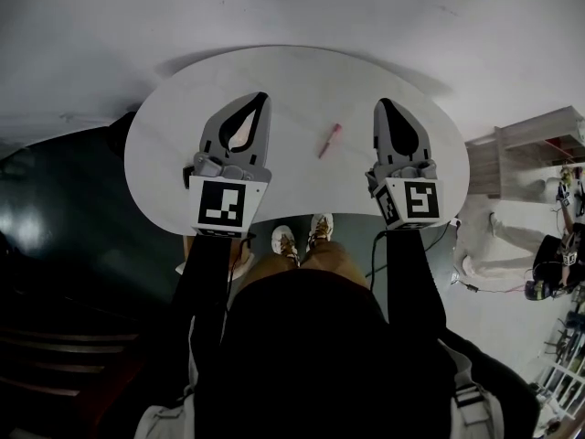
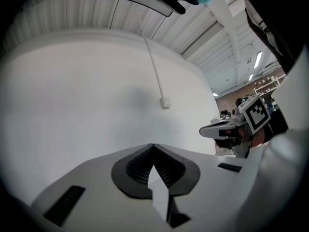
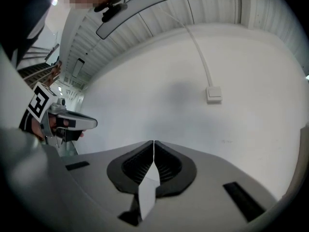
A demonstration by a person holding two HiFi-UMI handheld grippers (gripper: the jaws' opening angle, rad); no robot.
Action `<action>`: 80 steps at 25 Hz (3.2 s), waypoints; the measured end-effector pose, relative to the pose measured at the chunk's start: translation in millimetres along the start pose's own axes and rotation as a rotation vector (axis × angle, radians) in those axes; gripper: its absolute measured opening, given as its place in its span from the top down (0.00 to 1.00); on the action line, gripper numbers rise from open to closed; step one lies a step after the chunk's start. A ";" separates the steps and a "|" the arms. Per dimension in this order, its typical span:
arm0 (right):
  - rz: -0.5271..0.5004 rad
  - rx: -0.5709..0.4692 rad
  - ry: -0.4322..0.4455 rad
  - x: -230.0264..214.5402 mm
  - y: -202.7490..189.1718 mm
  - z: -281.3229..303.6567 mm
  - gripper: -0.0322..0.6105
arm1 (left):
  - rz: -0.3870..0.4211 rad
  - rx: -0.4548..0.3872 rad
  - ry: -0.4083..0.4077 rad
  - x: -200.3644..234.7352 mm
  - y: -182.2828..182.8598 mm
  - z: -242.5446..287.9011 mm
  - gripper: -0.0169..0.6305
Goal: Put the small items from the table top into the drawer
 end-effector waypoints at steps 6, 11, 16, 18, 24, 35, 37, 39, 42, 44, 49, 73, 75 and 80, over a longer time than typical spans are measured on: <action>0.181 0.214 -0.001 -13.6 -71.7 30.6 0.83 | -0.021 0.039 0.015 3.1 -13.7 9.0 0.95; 0.346 0.429 0.022 -14.7 -141.0 56.1 0.69 | -0.024 0.077 0.029 12.9 -24.4 13.6 0.95; 0.449 0.612 0.013 -8.2 -199.1 65.5 0.68 | -0.022 0.106 0.038 21.8 -34.9 13.3 0.95; 0.503 0.668 0.002 -3.9 -220.6 67.7 0.68 | -0.028 0.116 0.040 24.6 -39.9 12.2 0.95; 0.581 0.806 -0.065 1.3 -262.4 68.2 0.68 | -0.032 0.136 0.042 25.7 -50.9 9.2 0.95; 0.427 0.838 -0.028 2.4 -278.2 62.6 0.85 | -0.044 0.147 0.025 19.8 -58.3 5.7 0.95; 0.414 0.813 -0.014 1.0 -274.3 60.7 0.85 | -0.038 0.150 0.021 18.6 -58.8 5.1 0.95; 0.377 0.760 -0.010 -2.8 -260.1 59.3 0.85 | -0.044 0.149 0.018 17.4 -57.6 5.2 0.95; 0.305 0.645 -0.014 -14.7 -223.9 57.5 0.85 | -0.034 0.144 0.012 15.3 -53.1 6.9 0.95; 0.269 0.555 -0.021 -21.2 -194.2 55.4 0.85 | -0.034 0.139 0.012 14.7 -51.5 5.8 0.95; 0.172 0.328 -0.050 -34.5 -110.6 42.9 0.85 | -0.040 0.108 0.008 7.9 -37.8 10.7 0.95; -0.037 -0.069 0.065 -44.0 31.3 -16.3 0.85 | 0.021 -0.014 0.115 -30.6 23.8 10.1 0.95; -0.036 -0.080 0.130 -40.0 30.5 -4.4 0.85 | 0.040 -0.001 0.166 -26.1 23.2 2.0 0.95; -0.008 -0.114 0.339 -22.7 27.1 32.1 0.85 | 0.053 0.051 0.356 -14.3 22.5 -32.9 0.95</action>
Point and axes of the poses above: the fingertips, and each gripper's own axes: z forward along the fingers, x to its left, y out of its top, the point moved 10 cm from there along -z, backward along the fingers, and after that the axes turned 15 degrees about y, right-handed, at the moved point
